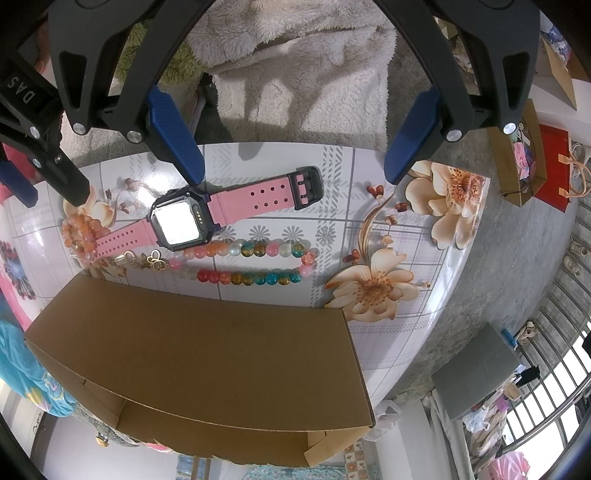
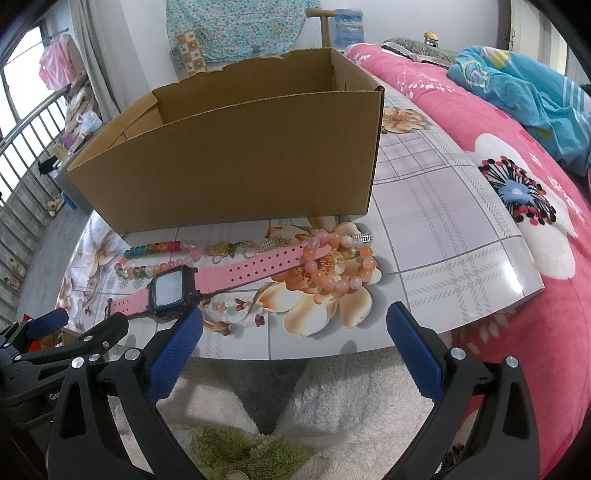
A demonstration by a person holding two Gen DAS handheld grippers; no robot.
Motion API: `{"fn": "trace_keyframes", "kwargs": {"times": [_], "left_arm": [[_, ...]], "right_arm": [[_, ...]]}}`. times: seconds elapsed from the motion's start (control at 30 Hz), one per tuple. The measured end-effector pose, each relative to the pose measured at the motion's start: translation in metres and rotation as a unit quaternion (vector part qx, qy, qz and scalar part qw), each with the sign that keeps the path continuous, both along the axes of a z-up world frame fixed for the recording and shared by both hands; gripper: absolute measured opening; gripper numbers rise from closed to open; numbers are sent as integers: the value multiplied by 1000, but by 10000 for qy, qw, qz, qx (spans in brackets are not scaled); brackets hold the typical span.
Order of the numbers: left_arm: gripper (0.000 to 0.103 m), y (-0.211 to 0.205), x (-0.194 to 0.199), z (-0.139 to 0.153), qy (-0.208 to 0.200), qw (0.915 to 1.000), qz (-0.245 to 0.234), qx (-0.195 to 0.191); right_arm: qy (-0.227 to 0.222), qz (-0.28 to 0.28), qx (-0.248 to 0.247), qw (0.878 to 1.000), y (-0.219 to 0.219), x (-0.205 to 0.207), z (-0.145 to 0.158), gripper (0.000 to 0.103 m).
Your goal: Organize jewelry
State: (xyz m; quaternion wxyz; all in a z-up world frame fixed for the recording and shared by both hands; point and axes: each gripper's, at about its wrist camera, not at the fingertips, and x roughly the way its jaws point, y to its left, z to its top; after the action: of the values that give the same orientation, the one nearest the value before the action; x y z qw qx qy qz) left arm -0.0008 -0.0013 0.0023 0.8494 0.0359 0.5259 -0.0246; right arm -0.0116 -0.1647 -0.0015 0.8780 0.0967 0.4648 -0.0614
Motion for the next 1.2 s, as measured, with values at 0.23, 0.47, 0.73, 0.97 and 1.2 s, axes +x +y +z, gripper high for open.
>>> {"fn": "trace_keyframes", "kwargs": {"times": [0.23, 0.47, 0.73, 0.97, 1.2], "left_arm": [[94, 0, 0, 0, -4, 10000, 2, -3], [94, 0, 0, 0, 0, 10000, 5, -1], [94, 7, 4, -6, -36, 10000, 59, -6], [94, 29, 3, -2, -340, 9994, -45, -48], [94, 52, 0, 0, -826, 9923, -663, -647]], "right_arm": [[-16, -9, -13, 10000, 0, 0, 1, 97], [-26, -11, -19, 10000, 0, 0, 1, 97], [-35, 10, -15, 10000, 0, 1, 5, 97], [-270, 192, 94, 9994, -1, 1, 8, 97], [-868, 1933, -111, 9772, 29, 20, 15, 97]]}}
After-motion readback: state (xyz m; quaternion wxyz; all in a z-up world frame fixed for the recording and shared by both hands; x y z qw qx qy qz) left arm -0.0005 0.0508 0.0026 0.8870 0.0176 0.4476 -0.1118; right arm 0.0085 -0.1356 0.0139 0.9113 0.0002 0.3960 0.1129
